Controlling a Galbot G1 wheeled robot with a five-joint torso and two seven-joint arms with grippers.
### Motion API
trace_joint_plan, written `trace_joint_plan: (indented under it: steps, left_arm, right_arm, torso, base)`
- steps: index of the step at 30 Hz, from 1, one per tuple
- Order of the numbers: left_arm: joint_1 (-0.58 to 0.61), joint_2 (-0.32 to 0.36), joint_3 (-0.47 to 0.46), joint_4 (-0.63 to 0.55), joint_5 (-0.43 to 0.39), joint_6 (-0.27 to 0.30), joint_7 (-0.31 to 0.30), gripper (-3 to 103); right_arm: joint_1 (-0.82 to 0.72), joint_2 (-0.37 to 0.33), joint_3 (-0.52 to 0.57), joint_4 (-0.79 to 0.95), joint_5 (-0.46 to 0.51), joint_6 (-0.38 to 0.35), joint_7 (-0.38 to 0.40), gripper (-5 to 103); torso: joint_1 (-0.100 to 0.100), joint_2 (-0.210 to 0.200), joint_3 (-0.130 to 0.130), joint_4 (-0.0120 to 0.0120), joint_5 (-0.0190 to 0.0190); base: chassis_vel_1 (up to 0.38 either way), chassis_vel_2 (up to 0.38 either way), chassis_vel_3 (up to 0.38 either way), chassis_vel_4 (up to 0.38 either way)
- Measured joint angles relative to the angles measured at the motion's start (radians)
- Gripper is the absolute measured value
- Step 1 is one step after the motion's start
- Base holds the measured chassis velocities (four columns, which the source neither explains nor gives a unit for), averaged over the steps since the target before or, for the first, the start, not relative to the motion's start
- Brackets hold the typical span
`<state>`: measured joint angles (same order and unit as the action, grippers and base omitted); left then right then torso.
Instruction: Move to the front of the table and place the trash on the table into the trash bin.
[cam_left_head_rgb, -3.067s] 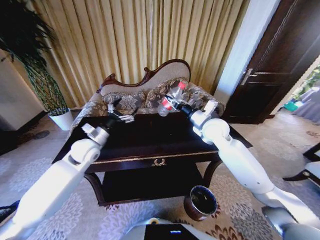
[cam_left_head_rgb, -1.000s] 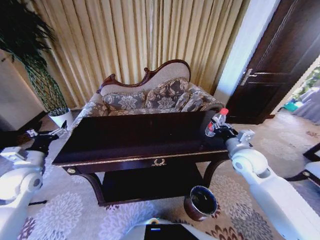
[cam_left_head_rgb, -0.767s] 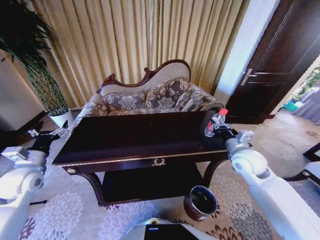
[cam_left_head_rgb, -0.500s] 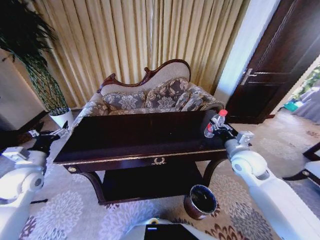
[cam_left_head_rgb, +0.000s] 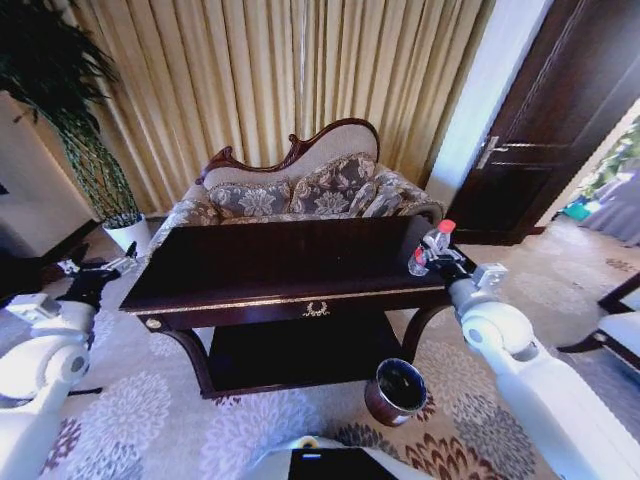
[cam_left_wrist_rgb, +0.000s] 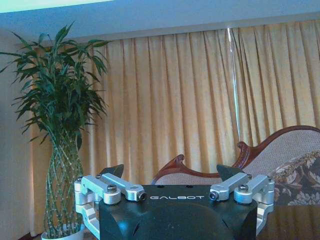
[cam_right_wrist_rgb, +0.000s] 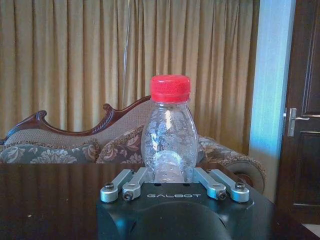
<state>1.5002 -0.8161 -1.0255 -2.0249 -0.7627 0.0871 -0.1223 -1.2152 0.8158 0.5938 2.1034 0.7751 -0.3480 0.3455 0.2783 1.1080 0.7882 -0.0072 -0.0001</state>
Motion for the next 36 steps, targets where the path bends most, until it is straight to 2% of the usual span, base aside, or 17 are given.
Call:
trace_joint_plan:
  steps: [16, 26, 30, 36]
  left_arm:
    - [-0.007, -0.007, 0.013, -0.004, 0.004, 0.0, -0.004, 100]
    - [-0.015, -0.009, 0.024, -0.012, 0.004, 0.0, -0.016, 100]
    - [-0.015, -0.011, 0.025, -0.013, 0.004, 0.0, -0.016, 100]
    - [-0.009, -0.022, 0.025, -0.027, 0.004, 0.0, -0.019, 100]
  right_arm:
    - [-0.005, 0.008, -0.001, -0.001, -0.016, 0.001, 0.0, 25]
    - [-0.006, 0.048, -0.052, -0.045, -0.044, 0.034, 0.006, 25]
    - [-0.007, 0.069, -0.078, -0.085, -0.057, 0.038, 0.004, 25]
    - [0.029, 0.122, -0.147, -0.268, -0.152, 0.098, -0.03, 25]
  torso:
    - [0.0, 0.0, 0.0, 0.0, -0.0001]
    - [0.0, 0.0, 0.0, 0.0, 0.0]
    - [0.0, 0.0, 0.0, 0.0, -0.0001]
    - [0.0, 0.0, 0.0, 0.0, -0.0001]
  base:
    - [0.09, -0.084, -0.095, 0.075]
    - [0.047, -0.053, -0.054, 0.055]
    - [0.0, 0.0, 0.0, 0.0]
    - [0.0, 0.0, 0.0, 0.0]
